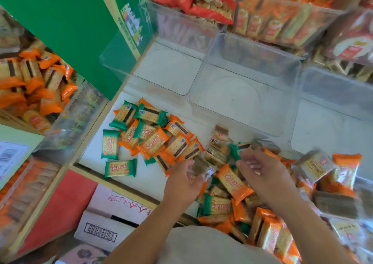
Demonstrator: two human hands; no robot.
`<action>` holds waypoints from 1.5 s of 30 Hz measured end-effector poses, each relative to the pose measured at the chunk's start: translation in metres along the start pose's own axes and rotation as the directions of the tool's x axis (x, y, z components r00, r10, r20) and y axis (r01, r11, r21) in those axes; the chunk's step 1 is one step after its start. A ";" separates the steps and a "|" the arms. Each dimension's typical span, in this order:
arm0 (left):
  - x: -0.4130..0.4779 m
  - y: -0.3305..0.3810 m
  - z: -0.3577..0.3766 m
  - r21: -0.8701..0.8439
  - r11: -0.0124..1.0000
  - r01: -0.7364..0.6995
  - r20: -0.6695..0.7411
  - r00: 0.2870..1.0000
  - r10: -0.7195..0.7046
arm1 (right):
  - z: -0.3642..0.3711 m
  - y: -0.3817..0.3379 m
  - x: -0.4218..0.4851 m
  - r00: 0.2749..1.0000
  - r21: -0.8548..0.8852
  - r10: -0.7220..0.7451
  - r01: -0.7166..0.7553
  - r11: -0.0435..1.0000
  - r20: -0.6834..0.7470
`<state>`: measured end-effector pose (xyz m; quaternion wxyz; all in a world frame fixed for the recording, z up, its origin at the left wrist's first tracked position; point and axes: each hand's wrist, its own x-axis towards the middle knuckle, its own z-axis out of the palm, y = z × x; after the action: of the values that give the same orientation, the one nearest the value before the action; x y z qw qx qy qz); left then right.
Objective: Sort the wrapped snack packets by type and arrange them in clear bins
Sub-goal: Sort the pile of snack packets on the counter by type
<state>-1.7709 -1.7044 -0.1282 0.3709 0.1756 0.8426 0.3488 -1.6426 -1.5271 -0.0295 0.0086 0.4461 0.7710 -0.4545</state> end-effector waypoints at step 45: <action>0.036 0.057 0.013 -0.708 0.668 0.227 0.066 0.964 -0.258 | 0.042 -0.016 0.116 0.912 0.140 0.186 -0.251 0.958 0.365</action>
<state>-1.7828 -1.6385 -0.1115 0.4356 -0.1014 0.6660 0.5970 -1.7402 -1.4808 -0.0912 0.1548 0.4412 0.6569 -0.5914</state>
